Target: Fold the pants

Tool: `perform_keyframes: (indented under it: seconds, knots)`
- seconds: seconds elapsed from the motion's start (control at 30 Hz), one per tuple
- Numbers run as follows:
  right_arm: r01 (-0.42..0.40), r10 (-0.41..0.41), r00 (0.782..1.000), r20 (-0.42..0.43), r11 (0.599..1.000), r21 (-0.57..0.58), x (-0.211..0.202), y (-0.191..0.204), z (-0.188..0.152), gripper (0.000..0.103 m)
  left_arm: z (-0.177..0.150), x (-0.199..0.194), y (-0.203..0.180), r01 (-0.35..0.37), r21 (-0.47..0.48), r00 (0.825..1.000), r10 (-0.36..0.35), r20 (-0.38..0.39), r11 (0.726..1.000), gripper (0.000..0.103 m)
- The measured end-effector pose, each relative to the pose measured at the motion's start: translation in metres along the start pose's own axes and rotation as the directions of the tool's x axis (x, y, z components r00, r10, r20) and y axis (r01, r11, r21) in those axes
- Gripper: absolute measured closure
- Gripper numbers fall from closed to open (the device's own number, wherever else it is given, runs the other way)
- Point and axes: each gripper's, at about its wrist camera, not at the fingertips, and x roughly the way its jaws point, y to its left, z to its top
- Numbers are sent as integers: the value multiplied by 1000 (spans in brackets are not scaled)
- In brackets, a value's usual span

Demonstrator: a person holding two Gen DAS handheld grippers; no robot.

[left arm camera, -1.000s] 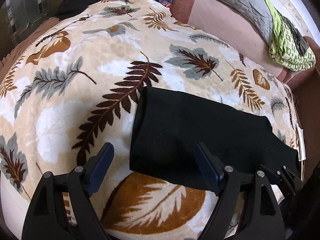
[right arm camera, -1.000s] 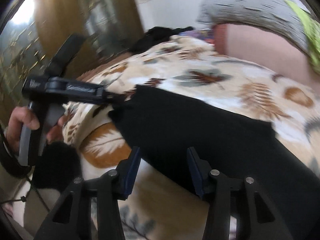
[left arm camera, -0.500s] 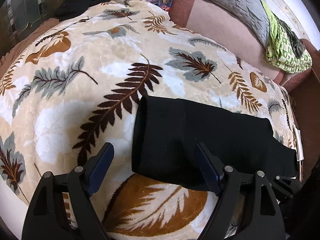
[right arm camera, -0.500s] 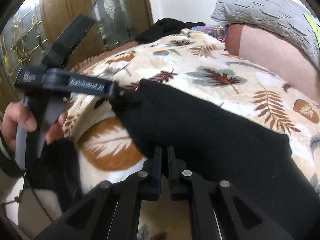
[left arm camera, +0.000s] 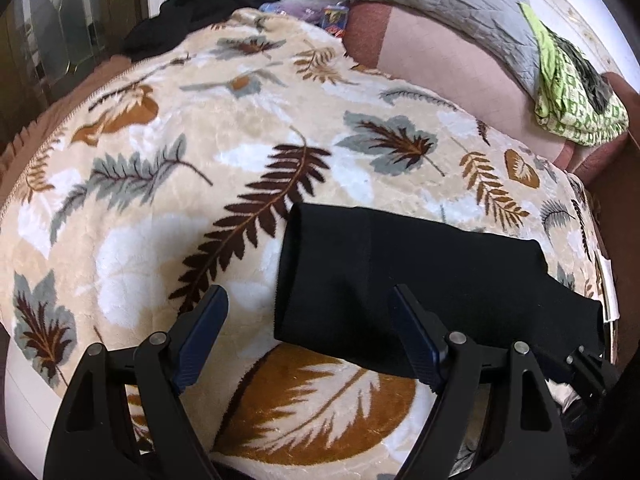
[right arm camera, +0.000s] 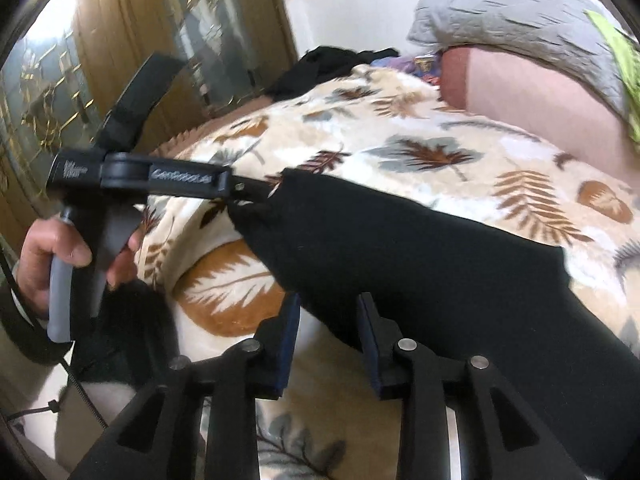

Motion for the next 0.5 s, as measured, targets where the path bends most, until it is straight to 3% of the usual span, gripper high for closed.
perform_keyframes:
  seconds: [0.3, 0.5]
  knots:
    - [133, -134, 991, 13, 986, 99, -24, -40, -16, 73, -2, -13, -33, 18, 53, 999, -20, 38, 998, 20]
    - [154, -157, 988, 8, 979, 135, -24, -49, -26, 73, -14, -3, -49, 8, 87, 1000, -10, 24, 996, 20]
